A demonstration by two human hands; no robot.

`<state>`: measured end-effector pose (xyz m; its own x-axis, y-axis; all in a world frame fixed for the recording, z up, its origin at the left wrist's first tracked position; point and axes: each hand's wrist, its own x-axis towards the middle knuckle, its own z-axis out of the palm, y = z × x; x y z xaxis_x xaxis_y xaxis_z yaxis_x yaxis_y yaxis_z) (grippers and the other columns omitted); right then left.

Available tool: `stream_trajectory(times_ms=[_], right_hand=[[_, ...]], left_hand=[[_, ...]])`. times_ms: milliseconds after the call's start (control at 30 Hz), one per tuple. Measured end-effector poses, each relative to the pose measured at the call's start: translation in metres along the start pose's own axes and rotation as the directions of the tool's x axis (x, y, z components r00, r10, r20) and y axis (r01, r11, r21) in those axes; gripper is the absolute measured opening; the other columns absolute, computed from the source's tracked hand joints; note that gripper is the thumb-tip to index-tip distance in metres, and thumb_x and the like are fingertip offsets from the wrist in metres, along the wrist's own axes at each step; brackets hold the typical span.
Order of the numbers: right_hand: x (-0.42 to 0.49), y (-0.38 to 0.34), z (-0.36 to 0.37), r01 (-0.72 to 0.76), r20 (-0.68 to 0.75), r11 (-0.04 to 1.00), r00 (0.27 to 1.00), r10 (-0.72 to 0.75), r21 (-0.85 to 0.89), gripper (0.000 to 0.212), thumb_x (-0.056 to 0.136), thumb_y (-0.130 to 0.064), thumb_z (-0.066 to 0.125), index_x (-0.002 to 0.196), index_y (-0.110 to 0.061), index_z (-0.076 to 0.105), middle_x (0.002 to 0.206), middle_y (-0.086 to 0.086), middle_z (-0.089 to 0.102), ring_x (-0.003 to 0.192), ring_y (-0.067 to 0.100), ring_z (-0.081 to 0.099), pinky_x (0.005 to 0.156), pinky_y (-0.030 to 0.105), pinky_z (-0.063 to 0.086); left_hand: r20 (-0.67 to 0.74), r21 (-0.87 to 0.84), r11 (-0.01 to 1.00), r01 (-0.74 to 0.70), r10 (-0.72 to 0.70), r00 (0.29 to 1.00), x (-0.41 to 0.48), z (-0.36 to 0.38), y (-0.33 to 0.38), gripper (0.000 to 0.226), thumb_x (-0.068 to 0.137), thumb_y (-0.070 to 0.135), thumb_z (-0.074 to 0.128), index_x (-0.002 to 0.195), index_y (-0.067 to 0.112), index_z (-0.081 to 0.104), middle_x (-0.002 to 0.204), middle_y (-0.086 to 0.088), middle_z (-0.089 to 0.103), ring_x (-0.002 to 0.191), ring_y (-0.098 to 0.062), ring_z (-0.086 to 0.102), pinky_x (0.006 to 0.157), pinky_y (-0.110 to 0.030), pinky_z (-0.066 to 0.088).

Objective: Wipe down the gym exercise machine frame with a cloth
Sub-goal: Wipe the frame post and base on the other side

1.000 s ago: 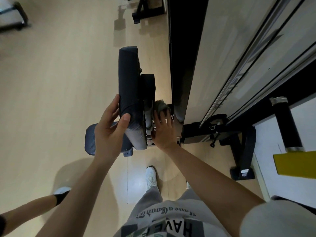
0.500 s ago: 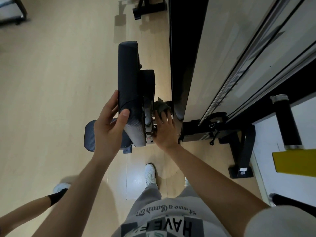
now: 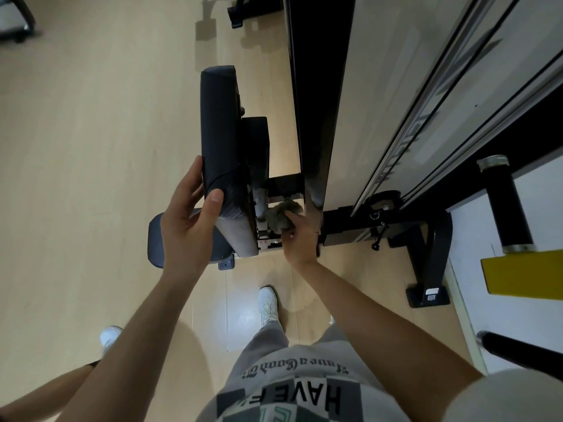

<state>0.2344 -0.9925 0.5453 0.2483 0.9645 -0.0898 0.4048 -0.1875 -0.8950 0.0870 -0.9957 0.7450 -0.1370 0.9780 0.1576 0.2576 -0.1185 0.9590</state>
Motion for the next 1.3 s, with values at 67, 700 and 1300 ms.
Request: stream_trajectory(times_ms=[67, 700, 1300], right_hand=[[0.008, -0.005, 0.0, -0.349, 0.058, 0.89, 0.936, 0.348, 0.294, 0.034, 0.086, 0.01, 0.061, 0.11, -0.012, 0.07, 0.094, -0.001, 0.068, 0.095, 0.025, 0.066, 0.095, 0.049, 0.055], [0.05, -0.024, 0.008, -0.617, 0.546, -0.117, 0.572, 0.612, 0.778, 0.024, 0.103, -0.022, 0.053, 0.121, -0.01, 0.063, 0.13, 0.01, 0.061, 0.09, -0.008, 0.064, 0.074, 0.007, 0.053], [0.027, 0.004, -0.117, -0.48, 0.212, 0.691, 0.873, 0.44, 0.541, 0.035, 0.089, 0.012, 0.064, 0.116, -0.008, 0.053, 0.111, 0.016, 0.068, 0.1, 0.029, 0.072, 0.073, 0.033, 0.062]], left_hand=[[0.005, 0.005, 1.0, 0.002, -0.002, 1.0, 0.0, 0.0, 0.001, 0.047, 0.099, 0.015, 0.057, 0.145, 0.02, 0.046, 0.142, 0.006, 0.058, 0.132, -0.012, 0.056, 0.098, -0.019, 0.047], [-0.001, 0.038, 0.999, 0.007, -0.007, 1.0, -0.001, 0.0, 0.001, 0.046, 0.1, 0.014, 0.057, 0.144, 0.02, 0.046, 0.139, 0.009, 0.059, 0.131, -0.01, 0.056, 0.098, -0.018, 0.046], [-0.263, 0.092, 0.995, 0.03, -0.005, 0.965, -0.082, 0.044, -0.046, 0.038, 0.098, 0.021, 0.058, 0.131, 0.03, 0.041, 0.131, -0.014, 0.046, 0.12, -0.025, 0.054, 0.098, -0.033, 0.049]])
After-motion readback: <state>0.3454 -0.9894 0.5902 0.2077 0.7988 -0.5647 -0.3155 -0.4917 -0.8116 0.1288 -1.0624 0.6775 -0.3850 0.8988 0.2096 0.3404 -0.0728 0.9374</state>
